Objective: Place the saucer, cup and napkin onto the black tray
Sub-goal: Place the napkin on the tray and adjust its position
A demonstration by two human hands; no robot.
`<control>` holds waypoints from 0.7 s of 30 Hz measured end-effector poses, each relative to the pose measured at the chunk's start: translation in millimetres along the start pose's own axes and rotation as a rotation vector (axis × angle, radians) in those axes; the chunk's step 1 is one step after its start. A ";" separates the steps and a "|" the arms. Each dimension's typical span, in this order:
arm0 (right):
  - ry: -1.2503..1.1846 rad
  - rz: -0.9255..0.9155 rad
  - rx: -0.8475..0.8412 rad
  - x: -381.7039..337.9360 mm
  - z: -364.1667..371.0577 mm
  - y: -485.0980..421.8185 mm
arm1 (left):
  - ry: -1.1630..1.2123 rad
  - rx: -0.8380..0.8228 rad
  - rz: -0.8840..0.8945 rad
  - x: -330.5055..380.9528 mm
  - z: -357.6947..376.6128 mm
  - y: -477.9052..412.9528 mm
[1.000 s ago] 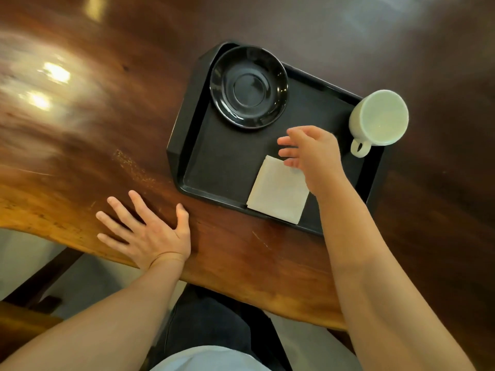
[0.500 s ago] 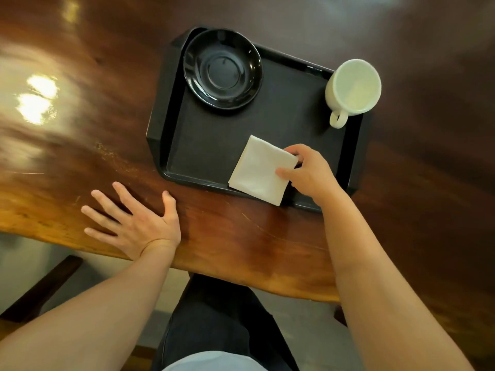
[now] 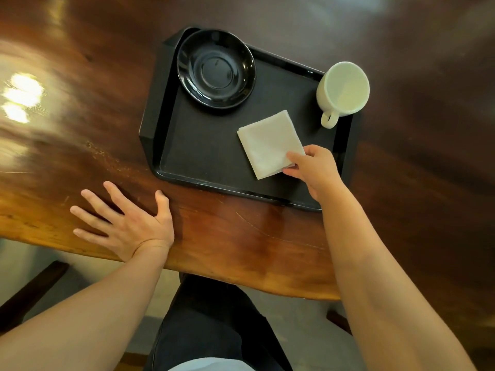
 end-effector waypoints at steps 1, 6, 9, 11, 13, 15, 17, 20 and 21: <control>0.034 -0.007 0.037 2.5 -1.4 0.4 | 0.001 -0.001 -0.001 -0.1 0.5 0.0; 0.172 -0.090 0.132 6.7 -6.1 5.4 | 0.001 0.002 0.002 -0.6 1.3 0.1; 0.217 -0.139 0.146 8.4 -5.5 10.2 | 0.006 -0.008 -0.004 -1.0 1.5 0.9; 0.210 -0.144 0.148 10.5 -6.5 12.0 | 0.006 -0.015 -0.007 -0.5 2.1 0.5; 0.216 -0.146 0.149 12.9 -7.3 13.8 | 0.002 -0.013 -0.005 -0.8 2.0 0.2; 0.214 -0.157 0.151 14.5 -7.1 15.5 | 0.004 -0.016 -0.008 -0.9 2.1 0.6; 0.197 -0.158 0.169 15.8 -7.8 16.9 | 0.004 -0.018 -0.007 0.1 1.7 1.1; 0.146 -0.123 0.187 22.4 -8.7 18.8 | 0.011 -0.018 -0.004 -0.3 0.1 0.2; 0.142 -0.119 0.189 24.6 -9.0 21.2 | 0.011 -0.014 -0.001 -0.1 -0.7 0.9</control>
Point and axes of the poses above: each hand's wrist, its own y-axis away from the middle knuckle, its own z-axis out of the palm, x = y × z, the point moved 7 cm from there along -y, towards the middle knuckle, and after that the axes turned 3 degrees about y, right-handed, at the moved point
